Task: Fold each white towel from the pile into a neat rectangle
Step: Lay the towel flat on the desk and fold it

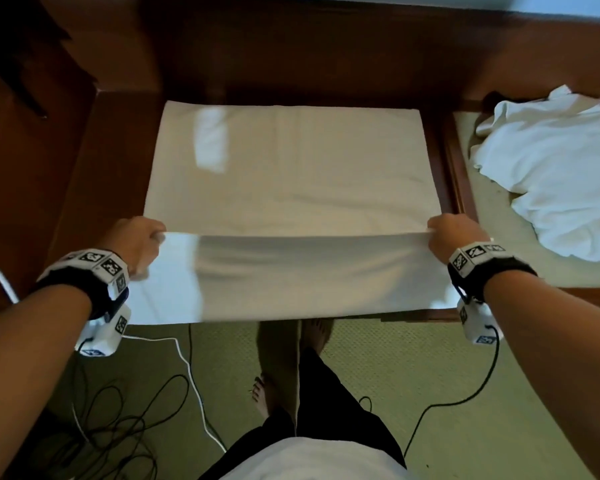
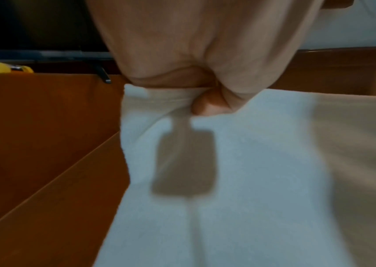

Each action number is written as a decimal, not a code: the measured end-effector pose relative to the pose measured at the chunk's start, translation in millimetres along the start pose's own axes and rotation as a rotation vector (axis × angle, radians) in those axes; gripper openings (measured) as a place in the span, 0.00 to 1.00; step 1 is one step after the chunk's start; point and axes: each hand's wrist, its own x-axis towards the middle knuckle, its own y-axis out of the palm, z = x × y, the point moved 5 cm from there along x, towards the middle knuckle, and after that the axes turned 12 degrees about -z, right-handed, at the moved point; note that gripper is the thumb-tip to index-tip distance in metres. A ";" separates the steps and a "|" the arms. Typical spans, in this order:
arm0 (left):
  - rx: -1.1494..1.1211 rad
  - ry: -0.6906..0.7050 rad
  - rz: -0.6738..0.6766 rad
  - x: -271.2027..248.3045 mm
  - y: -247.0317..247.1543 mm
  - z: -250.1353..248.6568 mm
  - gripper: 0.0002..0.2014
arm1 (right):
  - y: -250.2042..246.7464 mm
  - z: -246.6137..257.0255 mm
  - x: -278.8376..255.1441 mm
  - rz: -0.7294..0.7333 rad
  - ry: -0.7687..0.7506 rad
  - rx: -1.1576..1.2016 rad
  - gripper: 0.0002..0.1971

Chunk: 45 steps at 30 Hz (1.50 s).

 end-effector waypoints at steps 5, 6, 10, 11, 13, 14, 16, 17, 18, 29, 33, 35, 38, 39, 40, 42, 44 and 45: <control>0.036 0.019 -0.053 65.4 -15.2 -19.0 0.10 | -18.3 13.1 63.5 -0.052 -0.019 0.020 0.12; 0.033 0.010 -0.058 78.0 -14.6 -20.7 0.10 | -18.1 16.1 76.6 -0.056 -0.028 0.019 0.12; 0.124 0.035 -0.040 112.8 -1.2 -27.5 0.09 | -2.4 25.3 118.3 -0.033 -0.047 0.015 0.13; 0.143 0.044 -0.054 117.7 2.2 -29.3 0.08 | 3.4 25.6 124.5 -0.039 -0.049 0.001 0.13; 0.138 0.059 -0.141 118.5 9.1 -31.3 0.09 | 17.0 22.3 129.2 -0.147 -0.055 -0.010 0.15; 0.127 0.071 -0.202 114.6 15.0 -31.7 0.16 | 23.6 19.8 126.1 -0.239 -0.052 0.015 0.18; 0.072 0.100 -0.295 95.6 30.5 -36.6 0.26 | 37.4 19.9 107.5 -0.404 -0.054 0.115 0.24; 0.045 0.136 -0.307 82.3 42.5 -41.6 0.28 | 46.6 23.3 95.0 -0.442 -0.068 0.167 0.25; 0.034 0.173 -0.287 66.9 58.3 -45.2 0.30 | 57.9 28.5 81.5 -0.425 -0.082 0.212 0.26; 0.131 0.218 -0.070 -39.7 134.9 -14.4 0.42 | 137.4 40.1 -27.5 -0.155 -0.094 0.190 0.39; 0.142 0.373 -0.052 -41.2 148.2 -60.9 0.42 | 117.2 140.5 -32.1 -0.291 -0.357 0.249 0.37; 0.161 0.380 -0.056 -39.0 156.3 -74.4 0.42 | 120.6 193.6 -42.3 -0.255 -0.554 0.198 0.36; 0.183 0.361 -0.084 -35.6 162.5 -71.5 0.43 | 133.1 203.6 -40.4 -0.149 -0.629 0.092 0.37; 0.182 0.361 -0.091 -35.5 162.9 -69.3 0.43 | 134.8 188.2 -34.5 -0.156 -0.604 0.086 0.37; 0.179 0.361 -0.096 -35.7 162.9 -68.1 0.43 | 135.4 166.4 -27.9 -0.167 -0.563 0.088 0.36; 0.171 0.362 -0.098 -35.8 162.7 -69.0 0.43 | 136.8 106.4 -11.1 -0.171 -0.422 0.105 0.35; 0.169 0.363 -0.091 -35.6 162.2 -70.9 0.43 | 137.3 37.4 4.6 -0.149 -0.213 0.129 0.35; 0.170 0.364 -0.088 -35.8 161.9 -71.8 0.43 | 136.4 8.3 10.2 -0.135 -0.121 0.131 0.35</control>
